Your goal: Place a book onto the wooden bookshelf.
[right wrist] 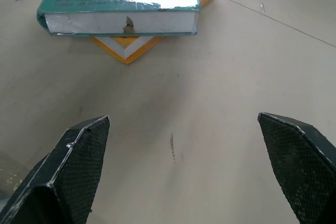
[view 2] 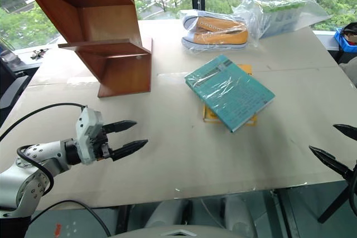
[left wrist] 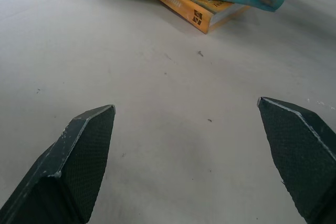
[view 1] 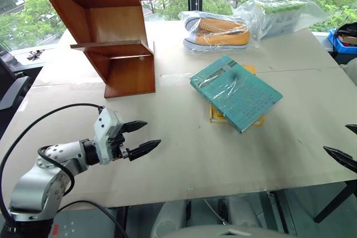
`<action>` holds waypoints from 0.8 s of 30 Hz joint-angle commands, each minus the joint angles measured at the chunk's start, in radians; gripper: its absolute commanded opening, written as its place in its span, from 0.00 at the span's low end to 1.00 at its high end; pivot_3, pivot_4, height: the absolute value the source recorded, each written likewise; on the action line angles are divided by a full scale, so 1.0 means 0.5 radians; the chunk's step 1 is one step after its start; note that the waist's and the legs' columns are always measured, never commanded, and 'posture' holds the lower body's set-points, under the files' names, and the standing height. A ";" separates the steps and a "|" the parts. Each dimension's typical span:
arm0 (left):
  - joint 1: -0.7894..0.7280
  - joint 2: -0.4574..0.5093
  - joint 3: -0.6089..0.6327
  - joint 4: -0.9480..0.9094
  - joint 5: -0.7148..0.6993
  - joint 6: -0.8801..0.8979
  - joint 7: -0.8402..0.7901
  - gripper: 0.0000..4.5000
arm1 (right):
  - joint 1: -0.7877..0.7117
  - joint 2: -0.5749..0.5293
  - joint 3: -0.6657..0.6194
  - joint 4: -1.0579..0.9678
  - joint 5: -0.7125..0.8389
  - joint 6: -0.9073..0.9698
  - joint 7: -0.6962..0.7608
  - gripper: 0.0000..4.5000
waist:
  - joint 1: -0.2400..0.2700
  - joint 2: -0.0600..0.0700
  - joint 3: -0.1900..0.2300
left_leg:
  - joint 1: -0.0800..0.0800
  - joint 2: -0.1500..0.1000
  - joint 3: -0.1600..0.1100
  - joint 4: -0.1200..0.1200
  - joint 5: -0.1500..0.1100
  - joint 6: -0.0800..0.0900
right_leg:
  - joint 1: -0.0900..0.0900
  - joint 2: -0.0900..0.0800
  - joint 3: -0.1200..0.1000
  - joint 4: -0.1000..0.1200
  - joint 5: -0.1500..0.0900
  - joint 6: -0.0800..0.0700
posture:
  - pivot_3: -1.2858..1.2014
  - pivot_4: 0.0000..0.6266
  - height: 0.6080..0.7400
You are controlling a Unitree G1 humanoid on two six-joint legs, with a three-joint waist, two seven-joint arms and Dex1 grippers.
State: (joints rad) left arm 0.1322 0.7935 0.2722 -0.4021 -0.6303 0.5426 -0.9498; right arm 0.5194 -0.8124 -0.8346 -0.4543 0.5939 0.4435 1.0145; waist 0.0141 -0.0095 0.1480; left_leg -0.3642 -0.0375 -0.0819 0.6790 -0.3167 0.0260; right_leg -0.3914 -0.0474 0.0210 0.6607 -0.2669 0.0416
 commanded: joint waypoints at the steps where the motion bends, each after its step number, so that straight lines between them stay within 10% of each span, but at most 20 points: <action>1: -0.116 -0.001 0.051 -0.062 -0.076 0.014 0.030 1.00 | -0.067 -0.012 -0.002 -0.094 -0.018 -0.010 -0.090 1.00 | 0.001 0.000 0.000 | 0.000 0.000 0.000 0.000 0.000 0.000 | 0.000 0.000 0.000 0.000 0.000 0.000 | 0.52 0.24 1.00; 7: -0.425 -0.007 0.016 -0.064 -0.171 0.042 0.023 1.00 | -0.325 -0.265 0.141 -0.445 0.044 0.520 -0.448 1.00 | -0.010 0.004 -0.001 | 0.001 0.000 0.001 0.000 0.004 -0.008 | 0.000 0.000 -0.001 0.002 0.000 0.000 | 0.52 0.24 1.00; 10: -0.510 0.008 0.013 -0.103 -0.246 0.069 -0.010 1.00 | -0.533 -0.413 0.249 -0.463 0.149 0.843 -0.585 0.84 | -0.013 0.003 0.000 | 0.000 0.001 0.001 0.000 0.005 -0.008 | 0.000 0.002 0.000 0.000 0.000 0.000 | 0.52 0.24 1.00; 18: -0.481 0.045 -0.003 -0.215 -0.292 -0.035 -0.235 1.00 | -1.210 -0.627 0.941 -0.406 0.151 1.319 -0.914 0.01 | -0.007 0.003 0.001 | -0.008 0.000 0.001 -0.003 0.005 -0.008 | -0.007 0.001 -0.002 -0.006 0.000 0.000 | 0.52 0.24 1.00; 24: -0.369 0.057 0.060 -0.346 -0.407 0.023 -0.227 1.00 | -1.628 -0.529 1.425 -0.244 0.067 1.506 -1.027 0.01 | -0.004 0.002 0.001 | -0.012 0.001 0.000 -0.003 0.005 -0.008 | -0.011 0.001 -0.003 -0.006 0.000 0.000 | 0.52 0.24 1.00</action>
State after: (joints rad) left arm -0.0544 0.8089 0.2716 -0.5312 -0.7965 0.5541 -1.0648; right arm -0.2702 -1.0812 -0.1508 -0.5893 0.6590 1.1908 0.5161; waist 0.0118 -0.0083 0.1487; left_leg -0.3706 -0.0372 -0.0821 0.6775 -0.3144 0.0220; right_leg -0.3971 -0.0468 0.0193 0.6575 -0.2669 0.0416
